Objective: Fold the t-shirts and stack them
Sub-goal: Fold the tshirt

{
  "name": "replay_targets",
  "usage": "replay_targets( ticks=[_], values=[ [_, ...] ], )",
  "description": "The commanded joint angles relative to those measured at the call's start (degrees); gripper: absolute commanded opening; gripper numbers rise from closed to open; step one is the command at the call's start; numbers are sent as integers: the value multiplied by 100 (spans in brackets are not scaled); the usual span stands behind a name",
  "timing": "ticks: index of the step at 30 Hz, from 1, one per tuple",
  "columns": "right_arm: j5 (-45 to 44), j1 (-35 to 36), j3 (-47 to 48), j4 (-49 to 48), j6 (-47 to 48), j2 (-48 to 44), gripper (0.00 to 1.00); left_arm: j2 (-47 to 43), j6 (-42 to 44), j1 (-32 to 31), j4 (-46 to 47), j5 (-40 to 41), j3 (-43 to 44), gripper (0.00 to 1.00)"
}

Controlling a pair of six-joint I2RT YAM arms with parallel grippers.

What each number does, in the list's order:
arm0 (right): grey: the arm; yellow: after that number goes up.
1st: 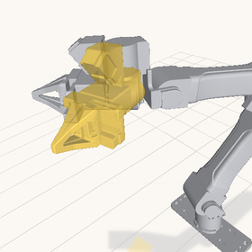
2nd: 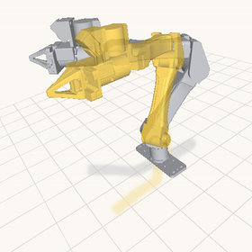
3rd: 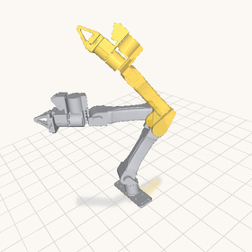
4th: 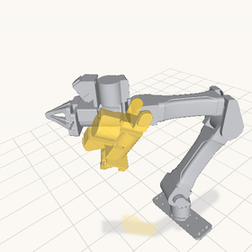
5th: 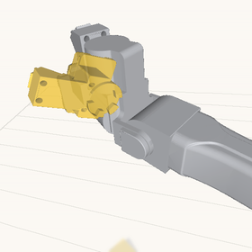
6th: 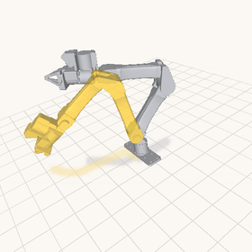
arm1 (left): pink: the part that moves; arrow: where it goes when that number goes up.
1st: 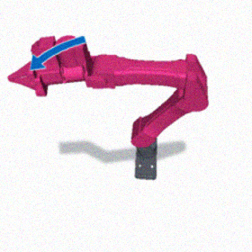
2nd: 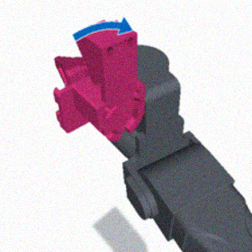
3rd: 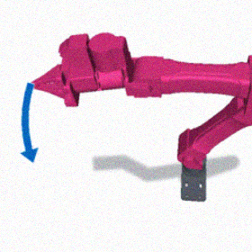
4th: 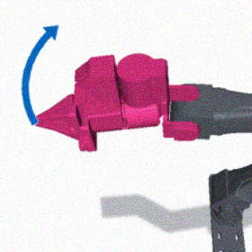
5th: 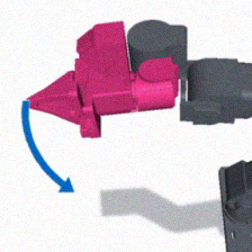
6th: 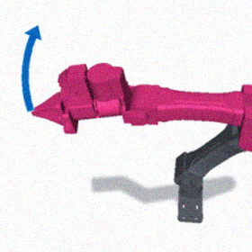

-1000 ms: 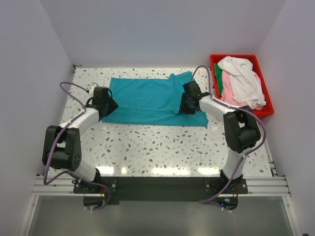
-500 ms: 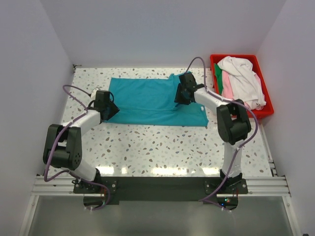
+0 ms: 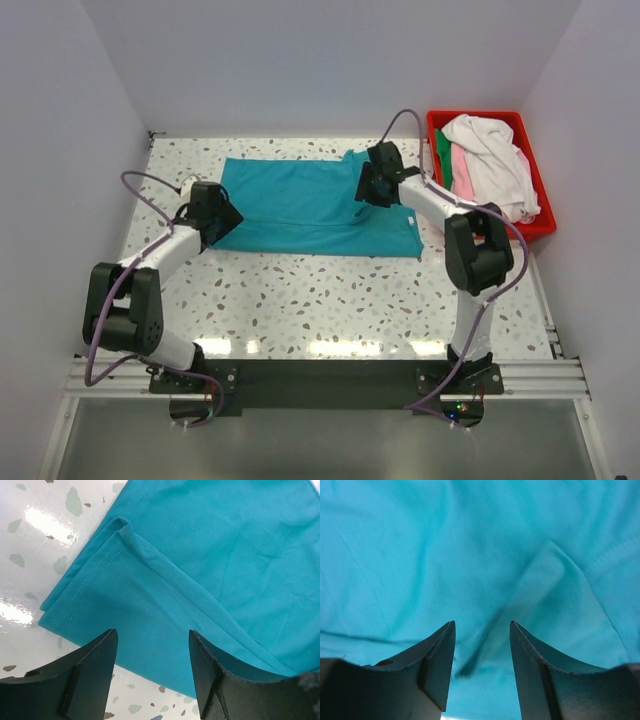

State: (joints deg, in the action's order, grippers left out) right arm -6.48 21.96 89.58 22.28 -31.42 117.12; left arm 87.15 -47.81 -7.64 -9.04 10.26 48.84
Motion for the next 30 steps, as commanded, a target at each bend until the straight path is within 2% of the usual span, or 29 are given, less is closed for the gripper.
replay_targets(
  ticks=[1,4,5,6,7,10,17,23,25,29,30],
  values=[
    [-327,-25,-491,-40,49,-1004,50,-488,-35,-18,-106,292,-76,64],
    [-363,-16,-1246,-328,-75,-1384,33,-796,-114,-18,-212,485,-287,62],
    [-354,-16,-1372,-356,-136,-1533,22,-901,-140,-18,-230,529,-357,62],
    [-336,2,-1495,-382,-145,-1578,16,-937,-175,-18,-256,573,-392,61],
    [-293,2,-1705,-478,-154,-1604,12,-963,-211,-18,-291,600,-436,56],
    [-161,81,-1786,-532,-110,-1456,2,-1060,-325,-18,-274,617,-603,53],
    [261,186,-1198,-559,-110,-753,1,-1218,-378,-18,-335,723,-849,52],
    [516,195,-381,-392,-198,-94,5,-1333,-413,17,-309,802,-1043,64],
    [551,186,-205,-339,-215,65,9,-1324,-466,43,-274,802,-1096,68],
    [595,178,-116,-312,-259,179,24,-1184,-562,87,-221,855,-1148,69],
    [613,178,-108,-321,-277,188,25,-1140,-580,96,-204,881,-1157,69]
  ],
)
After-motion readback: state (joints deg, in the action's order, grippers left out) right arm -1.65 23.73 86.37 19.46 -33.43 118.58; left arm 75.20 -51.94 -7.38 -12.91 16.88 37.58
